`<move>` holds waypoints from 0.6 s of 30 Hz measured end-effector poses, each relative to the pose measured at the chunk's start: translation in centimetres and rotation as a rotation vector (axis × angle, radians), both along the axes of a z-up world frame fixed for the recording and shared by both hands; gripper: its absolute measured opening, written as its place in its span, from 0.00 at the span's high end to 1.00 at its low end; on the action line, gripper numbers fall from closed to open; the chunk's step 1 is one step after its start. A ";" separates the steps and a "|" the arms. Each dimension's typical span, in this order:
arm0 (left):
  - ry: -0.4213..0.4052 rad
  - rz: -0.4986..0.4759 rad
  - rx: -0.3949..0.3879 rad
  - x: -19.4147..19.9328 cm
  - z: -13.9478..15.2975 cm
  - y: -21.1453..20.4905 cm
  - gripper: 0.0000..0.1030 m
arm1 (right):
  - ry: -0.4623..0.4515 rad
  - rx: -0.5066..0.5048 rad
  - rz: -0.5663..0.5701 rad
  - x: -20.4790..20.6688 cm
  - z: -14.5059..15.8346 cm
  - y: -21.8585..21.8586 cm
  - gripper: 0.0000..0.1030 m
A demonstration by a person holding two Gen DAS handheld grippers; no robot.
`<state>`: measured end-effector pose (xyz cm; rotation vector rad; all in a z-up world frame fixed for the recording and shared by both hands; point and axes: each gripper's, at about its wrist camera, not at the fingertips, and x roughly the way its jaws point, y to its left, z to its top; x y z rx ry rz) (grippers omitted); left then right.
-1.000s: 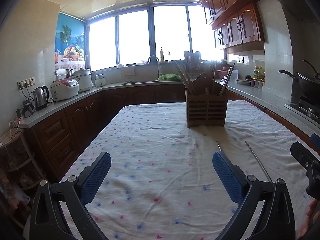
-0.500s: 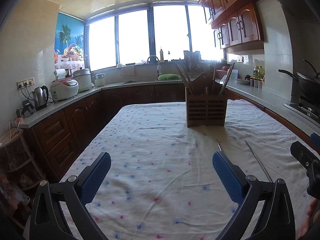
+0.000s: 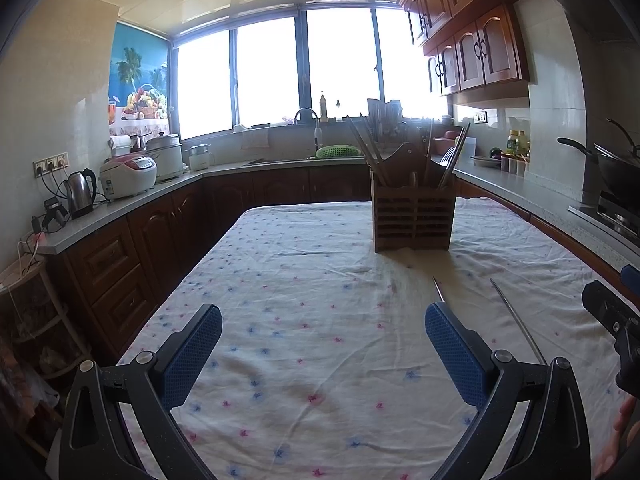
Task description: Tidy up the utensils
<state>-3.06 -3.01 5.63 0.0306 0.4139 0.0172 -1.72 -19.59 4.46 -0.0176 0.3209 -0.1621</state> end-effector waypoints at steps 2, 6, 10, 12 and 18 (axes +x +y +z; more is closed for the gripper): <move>0.000 0.001 -0.001 0.0 0.0 -0.1 0.01 | 0.000 0.000 0.000 0.0 0.0 0.0 0.00; 0.001 0.002 -0.002 0.0 0.0 -0.1 0.01 | 0.003 0.002 0.000 0.0 0.0 0.1 0.00; 0.000 0.001 -0.001 0.0 0.0 -0.1 0.01 | 0.005 0.003 0.001 0.1 -0.1 0.1 0.00; 0.001 0.001 -0.001 0.0 0.0 -0.1 0.01 | 0.007 0.004 0.003 0.1 -0.1 0.1 0.00; 0.007 0.002 -0.003 0.2 -0.2 -0.1 0.01 | 0.008 0.005 0.003 0.2 0.0 0.1 0.00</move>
